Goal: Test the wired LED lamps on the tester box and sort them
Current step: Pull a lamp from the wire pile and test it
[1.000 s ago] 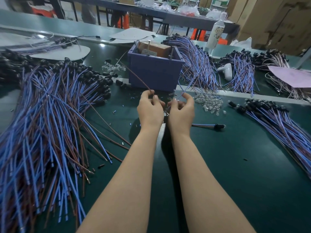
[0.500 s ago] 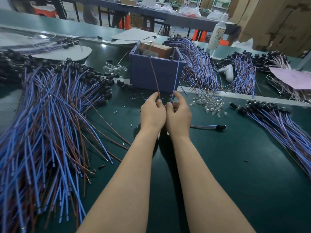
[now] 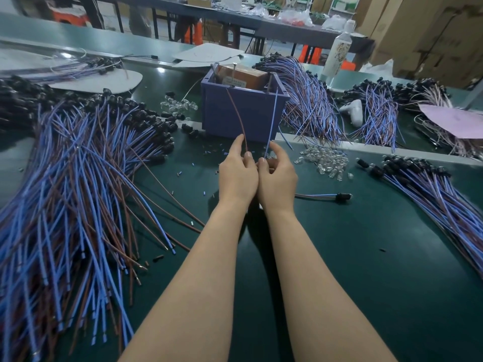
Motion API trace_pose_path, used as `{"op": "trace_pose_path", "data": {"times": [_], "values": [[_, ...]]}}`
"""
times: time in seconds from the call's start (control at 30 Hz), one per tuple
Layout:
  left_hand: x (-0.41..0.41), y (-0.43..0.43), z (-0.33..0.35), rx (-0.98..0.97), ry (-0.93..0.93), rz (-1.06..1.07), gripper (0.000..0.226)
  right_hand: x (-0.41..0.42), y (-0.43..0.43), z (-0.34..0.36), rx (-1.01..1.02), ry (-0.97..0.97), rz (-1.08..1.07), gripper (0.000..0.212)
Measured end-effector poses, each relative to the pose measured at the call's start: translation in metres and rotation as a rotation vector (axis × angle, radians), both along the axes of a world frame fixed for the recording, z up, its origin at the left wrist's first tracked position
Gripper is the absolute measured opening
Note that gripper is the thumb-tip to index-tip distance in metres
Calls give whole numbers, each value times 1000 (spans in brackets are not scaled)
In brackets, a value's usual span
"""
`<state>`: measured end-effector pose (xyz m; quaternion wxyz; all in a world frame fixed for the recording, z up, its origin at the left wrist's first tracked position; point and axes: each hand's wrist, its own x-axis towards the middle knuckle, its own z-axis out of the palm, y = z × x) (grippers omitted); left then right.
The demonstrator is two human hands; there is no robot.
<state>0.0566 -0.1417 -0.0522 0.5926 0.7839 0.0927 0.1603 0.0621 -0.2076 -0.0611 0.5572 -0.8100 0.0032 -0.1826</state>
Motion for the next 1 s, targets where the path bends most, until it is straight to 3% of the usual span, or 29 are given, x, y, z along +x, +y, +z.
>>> {"op": "trace_pose_path", "data": {"times": [1.0], "values": [[-3,-10,-4,42,-236,171,38,-1,1,3,52,44,-11,38]]}}
